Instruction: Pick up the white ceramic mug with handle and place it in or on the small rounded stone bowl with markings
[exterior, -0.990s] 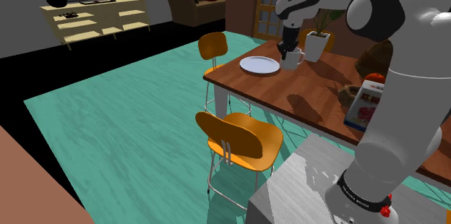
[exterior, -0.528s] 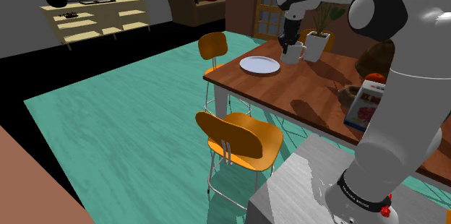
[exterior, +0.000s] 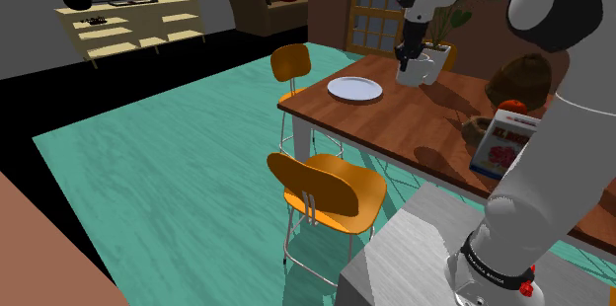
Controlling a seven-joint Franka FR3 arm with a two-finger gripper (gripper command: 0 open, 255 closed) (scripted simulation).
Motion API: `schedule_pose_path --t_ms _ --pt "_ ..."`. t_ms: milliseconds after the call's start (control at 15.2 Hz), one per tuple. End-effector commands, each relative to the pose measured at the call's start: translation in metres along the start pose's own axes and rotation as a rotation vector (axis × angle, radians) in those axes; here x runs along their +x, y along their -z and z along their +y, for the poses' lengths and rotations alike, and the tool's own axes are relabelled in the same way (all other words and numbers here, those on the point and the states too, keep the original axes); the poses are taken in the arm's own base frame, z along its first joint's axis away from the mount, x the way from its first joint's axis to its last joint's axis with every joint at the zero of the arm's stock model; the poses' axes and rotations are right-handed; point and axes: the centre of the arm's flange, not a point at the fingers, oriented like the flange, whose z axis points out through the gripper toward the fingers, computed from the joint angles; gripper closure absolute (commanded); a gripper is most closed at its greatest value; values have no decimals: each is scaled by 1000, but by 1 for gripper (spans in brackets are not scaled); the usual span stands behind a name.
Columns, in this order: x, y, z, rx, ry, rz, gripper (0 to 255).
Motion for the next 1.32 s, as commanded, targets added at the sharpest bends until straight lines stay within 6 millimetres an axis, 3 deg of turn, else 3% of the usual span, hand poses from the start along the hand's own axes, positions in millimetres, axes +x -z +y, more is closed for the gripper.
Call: schedule_pose_path --t_ms 0,1254 --pt "-24 2 13 0 1 0 255" --pt "-251 22 117 0 1 0 255"
